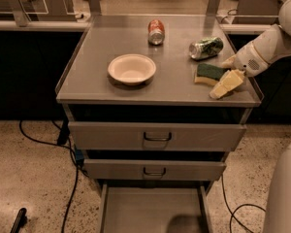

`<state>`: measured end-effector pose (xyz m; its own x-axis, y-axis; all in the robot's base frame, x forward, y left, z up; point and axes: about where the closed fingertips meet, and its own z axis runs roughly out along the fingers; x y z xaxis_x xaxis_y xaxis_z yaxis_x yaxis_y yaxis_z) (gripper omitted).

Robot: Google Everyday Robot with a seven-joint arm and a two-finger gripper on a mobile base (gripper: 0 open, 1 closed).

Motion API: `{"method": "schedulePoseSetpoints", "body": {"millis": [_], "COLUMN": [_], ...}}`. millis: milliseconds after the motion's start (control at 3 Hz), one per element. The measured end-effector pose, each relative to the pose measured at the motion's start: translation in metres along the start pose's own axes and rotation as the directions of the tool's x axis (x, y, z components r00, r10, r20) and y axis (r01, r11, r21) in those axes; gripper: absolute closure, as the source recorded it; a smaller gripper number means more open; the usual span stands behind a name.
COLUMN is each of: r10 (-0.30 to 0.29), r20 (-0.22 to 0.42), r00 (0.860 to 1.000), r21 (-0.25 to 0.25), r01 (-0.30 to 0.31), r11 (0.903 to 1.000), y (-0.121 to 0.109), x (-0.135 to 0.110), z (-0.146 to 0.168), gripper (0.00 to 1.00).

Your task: Place sponge into bottom drawer

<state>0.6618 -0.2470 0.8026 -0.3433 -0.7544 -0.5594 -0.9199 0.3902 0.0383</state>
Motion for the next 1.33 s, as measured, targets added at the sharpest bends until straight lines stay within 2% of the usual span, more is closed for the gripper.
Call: {"method": "schedulePoseSetpoints", "body": {"millis": [333, 1000, 1333], "r10": [0.0, 0.0, -0.006], "r20": [0.0, 0.0, -0.003], "r00": [1.0, 1.0, 1.0], "r21": [0.0, 0.0, -0.006], "r01": [0.0, 0.0, 0.006], "r11": [1.0, 1.0, 1.0], "y": [0.0, 0.001, 0.009], "x": [0.0, -0.012, -0.013], "z": [0.0, -0.018, -0.018], "gripper": [1.0, 1.0, 1.0]}}
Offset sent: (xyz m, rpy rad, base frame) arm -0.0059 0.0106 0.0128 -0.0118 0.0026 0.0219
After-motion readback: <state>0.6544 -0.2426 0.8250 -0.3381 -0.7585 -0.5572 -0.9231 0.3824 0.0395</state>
